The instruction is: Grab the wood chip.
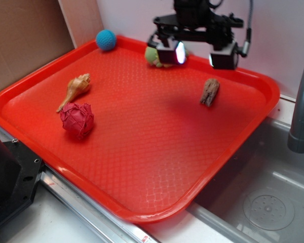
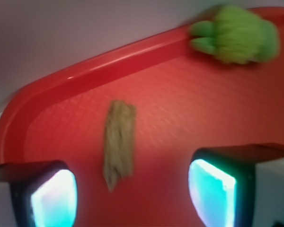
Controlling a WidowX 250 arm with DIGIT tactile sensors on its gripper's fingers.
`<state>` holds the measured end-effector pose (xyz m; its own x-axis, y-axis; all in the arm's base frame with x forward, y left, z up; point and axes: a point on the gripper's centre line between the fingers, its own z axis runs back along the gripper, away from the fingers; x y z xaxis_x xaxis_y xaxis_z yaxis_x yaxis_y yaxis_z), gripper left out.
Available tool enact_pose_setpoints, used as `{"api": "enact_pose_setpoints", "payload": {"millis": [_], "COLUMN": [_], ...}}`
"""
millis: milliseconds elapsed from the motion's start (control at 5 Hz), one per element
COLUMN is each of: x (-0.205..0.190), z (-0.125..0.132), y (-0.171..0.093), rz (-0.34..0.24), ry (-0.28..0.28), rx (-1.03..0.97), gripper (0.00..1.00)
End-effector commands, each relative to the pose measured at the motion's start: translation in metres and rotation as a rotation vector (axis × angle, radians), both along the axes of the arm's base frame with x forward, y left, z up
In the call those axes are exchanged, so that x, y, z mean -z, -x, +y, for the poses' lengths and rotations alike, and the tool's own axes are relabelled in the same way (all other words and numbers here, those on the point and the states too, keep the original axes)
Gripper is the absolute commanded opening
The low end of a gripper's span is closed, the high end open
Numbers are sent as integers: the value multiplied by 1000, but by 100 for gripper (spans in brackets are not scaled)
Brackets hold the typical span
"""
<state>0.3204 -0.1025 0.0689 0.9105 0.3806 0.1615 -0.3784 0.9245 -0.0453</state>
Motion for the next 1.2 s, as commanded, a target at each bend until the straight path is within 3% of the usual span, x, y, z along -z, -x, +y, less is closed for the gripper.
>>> {"api": "enact_pose_setpoints", "payload": {"millis": [0,200,800,1000], "x": [23,32,29,29], "z": [12,12,13,13], "y": [-12,-17,-15,-15], "rz": [15,29,19,19], "ry": [69,100,102,102], "rx": [-6,15,31,31], "gripper": [100,100,100,36]}}
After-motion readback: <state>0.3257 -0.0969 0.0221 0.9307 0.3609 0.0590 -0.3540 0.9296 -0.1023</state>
